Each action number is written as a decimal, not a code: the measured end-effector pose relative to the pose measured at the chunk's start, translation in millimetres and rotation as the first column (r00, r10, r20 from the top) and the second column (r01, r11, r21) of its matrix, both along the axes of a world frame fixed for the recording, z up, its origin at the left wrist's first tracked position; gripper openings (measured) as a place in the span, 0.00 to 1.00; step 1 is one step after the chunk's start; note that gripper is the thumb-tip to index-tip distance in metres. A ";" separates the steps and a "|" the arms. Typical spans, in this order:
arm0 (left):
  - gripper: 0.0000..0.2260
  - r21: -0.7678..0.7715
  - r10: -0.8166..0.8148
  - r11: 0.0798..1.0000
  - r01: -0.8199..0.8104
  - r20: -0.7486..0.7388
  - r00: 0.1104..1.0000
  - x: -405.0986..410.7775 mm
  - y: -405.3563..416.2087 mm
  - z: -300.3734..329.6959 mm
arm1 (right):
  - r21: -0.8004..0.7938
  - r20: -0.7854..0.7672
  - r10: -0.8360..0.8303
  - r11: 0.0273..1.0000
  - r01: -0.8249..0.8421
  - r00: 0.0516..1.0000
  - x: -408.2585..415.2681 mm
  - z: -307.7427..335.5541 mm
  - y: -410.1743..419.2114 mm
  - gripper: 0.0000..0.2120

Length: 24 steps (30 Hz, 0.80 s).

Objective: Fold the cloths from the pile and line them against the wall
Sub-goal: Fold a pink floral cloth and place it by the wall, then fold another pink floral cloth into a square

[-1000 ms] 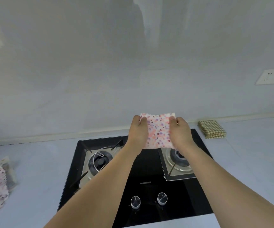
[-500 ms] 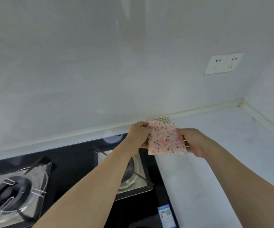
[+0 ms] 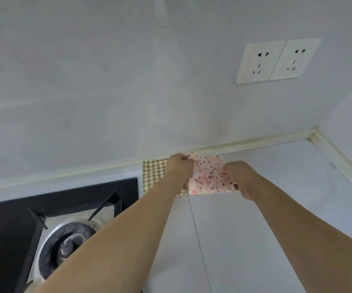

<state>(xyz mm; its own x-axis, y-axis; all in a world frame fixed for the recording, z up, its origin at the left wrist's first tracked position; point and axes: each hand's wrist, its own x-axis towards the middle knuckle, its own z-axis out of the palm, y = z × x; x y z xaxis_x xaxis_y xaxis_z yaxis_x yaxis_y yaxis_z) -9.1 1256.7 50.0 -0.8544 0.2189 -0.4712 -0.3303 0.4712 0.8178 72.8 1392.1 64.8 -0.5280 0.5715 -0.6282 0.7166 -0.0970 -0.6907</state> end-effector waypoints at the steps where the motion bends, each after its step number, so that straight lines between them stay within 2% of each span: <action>1: 0.04 -0.012 0.004 1.000 -0.004 -0.010 1.000 -2.1 5.7 -4.0 | 0.000 0.003 0.004 1.000 -0.004 1.000 -3.7 -5.1 6.1 0.12; 4: 0.07 -0.091 -0.007 0.996 0.001 -0.070 0.998 -6.6 16.2 -6.2 | 0.007 0.004 0.065 0.998 -0.065 0.998 -5.8 -12.0 16.0 0.17; 6: 0.05 -0.143 -0.005 0.989 -0.019 -0.168 0.986 -0.1 14.2 0.5 | 0.026 0.008 0.116 0.993 -0.116 0.993 0.0 -14.1 16.9 0.21; 9: 0.01 -0.101 -0.002 0.994 -0.028 -0.291 0.957 25.1 -1.4 13.6 | 0.113 0.029 0.187 0.975 -0.189 0.982 16.5 -14.7 8.2 0.23; 13: 0.12 -0.144 -0.052 0.990 -0.001 -0.367 0.929 61.7 -42.9 19.1 | 0.248 0.056 0.285 0.924 -0.290 0.957 47.2 -12.4 -28.6 0.23; 15: 0.15 -0.236 -0.157 0.970 0.058 -0.424 0.892 74.9 -69.5 20.0 | 0.357 0.062 0.348 0.868 -0.346 0.936 58.0 -9.4 -55.2 0.24; 19: 0.12 -0.386 -0.315 0.916 0.113 -0.516 0.797 85.5 -125.7 28.8 | 0.554 0.029 0.485 0.720 -0.418 0.874 64.6 8.3 -114.2 0.22; 22: 0.10 -0.434 -0.340 0.897 0.079 -0.568 0.749 84.6 -178.1 42.9 | 0.654 0.040 0.583 0.599 -0.462 0.811 58.6 24.8 -163.2 0.19; 24: 0.11 -0.459 -0.337 0.888 0.030 -0.604 0.722 81.5 -215.3 54.7 | 0.685 0.033 0.617 0.558 -0.467 0.786 53.2 37.5 -198.0 0.20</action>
<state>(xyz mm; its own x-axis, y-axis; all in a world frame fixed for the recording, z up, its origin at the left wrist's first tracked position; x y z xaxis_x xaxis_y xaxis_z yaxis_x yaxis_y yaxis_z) 72.4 1041.4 104.6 -0.9360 0.3348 0.1090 0.3411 0.7857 0.5160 126.0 1194.1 102.3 -0.9363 0.3414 -0.0828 0.3293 0.7711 -0.5450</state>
